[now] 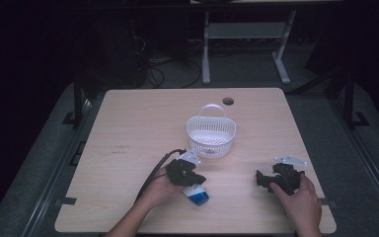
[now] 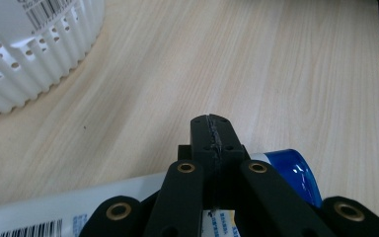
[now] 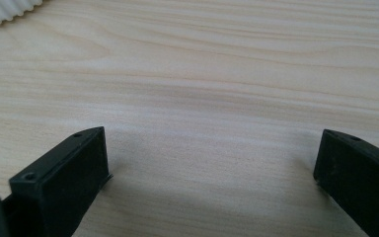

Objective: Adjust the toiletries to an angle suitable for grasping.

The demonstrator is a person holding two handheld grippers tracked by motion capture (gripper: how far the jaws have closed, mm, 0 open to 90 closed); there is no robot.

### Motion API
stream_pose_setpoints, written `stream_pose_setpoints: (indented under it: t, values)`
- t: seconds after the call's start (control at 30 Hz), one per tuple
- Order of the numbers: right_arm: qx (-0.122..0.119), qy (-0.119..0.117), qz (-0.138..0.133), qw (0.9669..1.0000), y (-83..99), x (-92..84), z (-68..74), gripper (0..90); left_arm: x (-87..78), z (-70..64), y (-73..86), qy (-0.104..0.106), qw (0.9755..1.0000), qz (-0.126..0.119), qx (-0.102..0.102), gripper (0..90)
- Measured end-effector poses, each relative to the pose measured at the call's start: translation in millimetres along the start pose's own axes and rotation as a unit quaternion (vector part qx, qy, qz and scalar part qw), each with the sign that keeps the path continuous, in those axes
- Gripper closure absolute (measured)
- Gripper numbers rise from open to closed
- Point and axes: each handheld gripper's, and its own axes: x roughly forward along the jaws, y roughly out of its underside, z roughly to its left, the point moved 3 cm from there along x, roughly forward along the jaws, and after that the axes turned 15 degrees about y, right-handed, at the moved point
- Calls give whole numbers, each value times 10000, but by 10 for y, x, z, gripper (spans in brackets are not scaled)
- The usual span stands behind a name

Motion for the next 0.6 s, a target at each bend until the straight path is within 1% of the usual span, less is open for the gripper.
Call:
stream_pose_setpoints:
  t: [0.03,0.23,0.37,0.5,0.6]
  values:
    - [1,0,2,10000,0,0,0,0,-5,-4,18,30,10000,-48,-44,900]
    - [-1,1,1,10000,0,0,0,0,-50,-29,78,18,10000,-12,-31,900]
    - [-1,1,1,10000,0,0,0,0,-106,-47,135,1,10000,-37,-67,900]
    - [-1,0,1,10000,0,0,0,0,-182,-64,209,29,9999,-81,-131,900]
    - [-1,1,1,10000,0,0,0,0,-211,-74,237,27,9998,-91,-157,900]
